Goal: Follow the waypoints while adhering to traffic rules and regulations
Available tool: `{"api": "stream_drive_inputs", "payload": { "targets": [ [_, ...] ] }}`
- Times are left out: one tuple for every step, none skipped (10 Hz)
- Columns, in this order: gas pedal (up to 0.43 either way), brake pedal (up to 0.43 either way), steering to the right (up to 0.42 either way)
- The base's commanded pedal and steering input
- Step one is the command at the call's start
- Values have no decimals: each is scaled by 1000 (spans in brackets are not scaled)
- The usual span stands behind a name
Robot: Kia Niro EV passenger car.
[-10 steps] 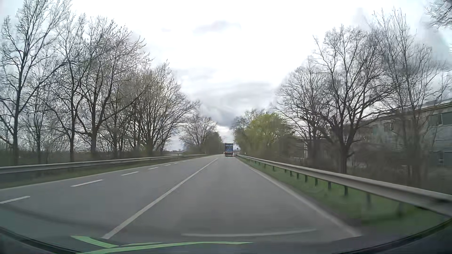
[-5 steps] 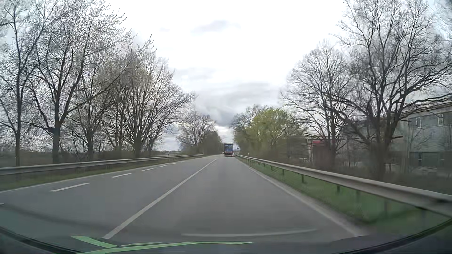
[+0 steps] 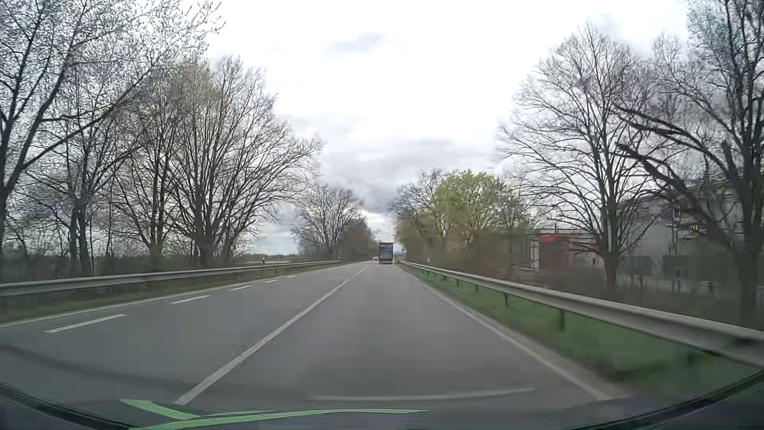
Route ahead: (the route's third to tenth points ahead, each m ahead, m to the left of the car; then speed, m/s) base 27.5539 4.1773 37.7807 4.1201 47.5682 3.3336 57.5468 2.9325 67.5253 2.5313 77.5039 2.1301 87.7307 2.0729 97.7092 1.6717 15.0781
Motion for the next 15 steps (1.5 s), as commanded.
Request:
{"api": "stream_drive_inputs", "payload": {
  "targets": [
    [67, 0, 0],
    [67, 0, 0],
    [67, 0, 0],
    [67, 0, 0],
    [59, 0, 0],
    [39, 0, 0],
    [39, 0, 0],
    [39, 0, 0],
    [39, 0, 0],
    [39, 0, 0],
    [39, 0, 0],
    [39, 0, 0],
    [39, 0, 1],
    [39, 0, 0],
    [39, 0, 0]
  ]
}}
